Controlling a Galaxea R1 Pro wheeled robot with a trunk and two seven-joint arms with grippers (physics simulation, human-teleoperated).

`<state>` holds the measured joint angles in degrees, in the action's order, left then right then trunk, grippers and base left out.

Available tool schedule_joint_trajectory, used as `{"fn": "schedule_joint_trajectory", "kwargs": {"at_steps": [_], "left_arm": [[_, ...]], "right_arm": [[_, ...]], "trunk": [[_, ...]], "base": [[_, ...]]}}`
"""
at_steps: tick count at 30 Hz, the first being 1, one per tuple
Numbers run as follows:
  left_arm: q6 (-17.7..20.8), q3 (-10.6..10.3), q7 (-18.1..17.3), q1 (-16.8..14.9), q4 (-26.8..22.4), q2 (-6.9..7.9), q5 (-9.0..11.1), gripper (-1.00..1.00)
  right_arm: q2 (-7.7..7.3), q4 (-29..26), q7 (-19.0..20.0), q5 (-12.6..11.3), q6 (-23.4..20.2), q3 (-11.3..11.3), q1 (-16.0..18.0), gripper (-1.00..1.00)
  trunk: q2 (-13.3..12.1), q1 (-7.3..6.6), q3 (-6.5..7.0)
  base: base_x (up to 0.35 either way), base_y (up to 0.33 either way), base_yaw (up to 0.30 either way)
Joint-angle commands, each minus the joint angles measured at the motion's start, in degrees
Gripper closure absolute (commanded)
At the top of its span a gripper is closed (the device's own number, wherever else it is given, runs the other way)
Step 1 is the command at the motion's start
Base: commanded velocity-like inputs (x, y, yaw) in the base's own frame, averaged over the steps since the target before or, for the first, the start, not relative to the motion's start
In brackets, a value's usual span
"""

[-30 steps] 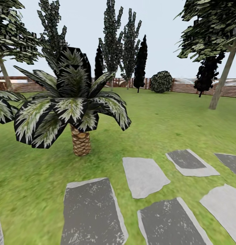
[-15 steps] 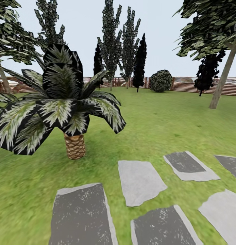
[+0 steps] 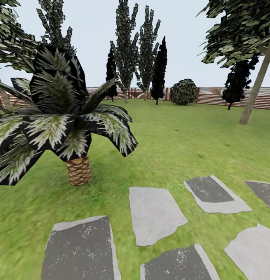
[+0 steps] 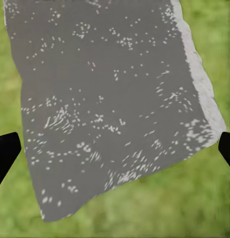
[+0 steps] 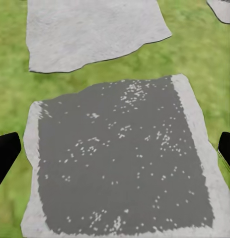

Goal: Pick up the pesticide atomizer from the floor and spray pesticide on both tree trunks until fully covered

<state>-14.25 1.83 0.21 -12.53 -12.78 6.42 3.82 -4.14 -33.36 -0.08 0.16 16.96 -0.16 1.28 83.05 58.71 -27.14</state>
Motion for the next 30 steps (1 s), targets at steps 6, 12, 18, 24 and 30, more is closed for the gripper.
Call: {"fn": "schedule_joint_trajectory", "kwargs": {"at_steps": [6,12,18,24,30], "left_arm": [[-0.2,0.0,0.0,0.0,0.0,-0.02,0.3,-1.0],[-0.2,-0.4,0.0,0.0,0.0,-0.12,0.3,-1.0],[-0.2,-0.5,0.0,0.0,0.0,-0.17,0.3,-1.0],[-0.2,-0.5,0.0,0.0,-0.4,-0.33,0.4,-1.0],[-0.2,-0.4,0.0,0.0,-0.3,-0.31,0.4,-1.0]], "right_arm": [[0.01,0.1,0.0,0.0,0.2,0.0,0.0,-1.0],[0.01,0.1,0.0,0.0,0.1,-0.2,0.0,-1.0],[0.01,0.1,-0.1,0.0,0.1,-0.3,0.0,-1.0],[0.01,0.1,-0.1,0.0,0.1,-0.4,0.0,-1.0],[0.01,0.1,-0.1,0.0,0.1,-0.4,0.0,-1.0]], "trunk": [[0.0,0.02,-0.6],[0.0,0.02,-1.15],[0.0,0.02,-1.7],[0.0,0.02,-2.26],[0.4,0.24,-2.99]], "base": [[0.251,-0.234,0.0],[0.246,-0.214,0.0],[0.13,-0.099,0.0],[0.012,-0.009,0.0],[0.001,-0.001,0.0]]}}
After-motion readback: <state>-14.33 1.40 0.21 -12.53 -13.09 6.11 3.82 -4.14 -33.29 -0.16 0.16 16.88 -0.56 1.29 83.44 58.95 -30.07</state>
